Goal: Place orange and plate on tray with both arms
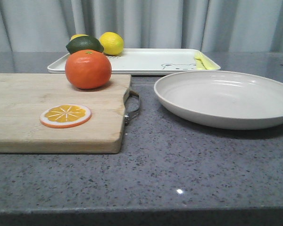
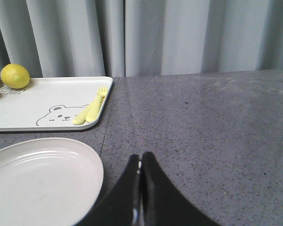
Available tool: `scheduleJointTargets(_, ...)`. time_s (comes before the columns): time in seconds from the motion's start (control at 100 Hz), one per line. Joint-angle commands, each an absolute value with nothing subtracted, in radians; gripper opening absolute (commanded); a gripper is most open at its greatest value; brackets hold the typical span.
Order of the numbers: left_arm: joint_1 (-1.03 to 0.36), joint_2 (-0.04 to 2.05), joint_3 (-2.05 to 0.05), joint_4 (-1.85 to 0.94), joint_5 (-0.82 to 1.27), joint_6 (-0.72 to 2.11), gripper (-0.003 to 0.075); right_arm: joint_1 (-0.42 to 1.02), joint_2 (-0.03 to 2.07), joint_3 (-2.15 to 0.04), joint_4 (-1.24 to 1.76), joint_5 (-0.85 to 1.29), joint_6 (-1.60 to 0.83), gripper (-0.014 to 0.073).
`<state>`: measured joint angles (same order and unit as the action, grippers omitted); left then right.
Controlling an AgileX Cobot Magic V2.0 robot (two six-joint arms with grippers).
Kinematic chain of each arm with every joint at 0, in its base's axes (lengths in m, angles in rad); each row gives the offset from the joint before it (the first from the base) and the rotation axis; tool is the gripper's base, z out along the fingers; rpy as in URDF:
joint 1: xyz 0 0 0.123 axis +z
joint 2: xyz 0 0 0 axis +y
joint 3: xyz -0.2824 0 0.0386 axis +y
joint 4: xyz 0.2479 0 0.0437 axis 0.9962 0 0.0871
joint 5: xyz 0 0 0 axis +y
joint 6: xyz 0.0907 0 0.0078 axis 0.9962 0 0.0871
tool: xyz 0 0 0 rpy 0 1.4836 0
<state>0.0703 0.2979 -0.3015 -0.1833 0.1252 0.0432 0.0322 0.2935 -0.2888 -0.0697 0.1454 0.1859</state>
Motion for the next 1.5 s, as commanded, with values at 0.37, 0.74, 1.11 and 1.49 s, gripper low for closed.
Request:
scheduleJointTargets(0.37,0.073,0.448,-0.433,-0.168,-0.057,0.043,-0.0019,0.025,0.506,-0.458,-0.083,0.051,0.185,-0.0061)
scheduleJointTargets(0.74,0.073,0.452,-0.442,-0.172,-0.043,0.043,-0.0019,0.025,0.506,-0.458,-0.083,0.062,0.185,-0.0061)
scheduleJointTargets(1.11,0.034,0.609,-0.564,-0.188,0.147,0.043,-0.0015,0.025,0.506,-0.458,-0.083,0.063,0.185,-0.0061)
scheduleJointTargets(1.49,-0.149,0.825,-0.7,-0.188,0.135,0.043,0.0424,0.025,0.506,-0.458,-0.083,0.06,0.185,-0.0061)
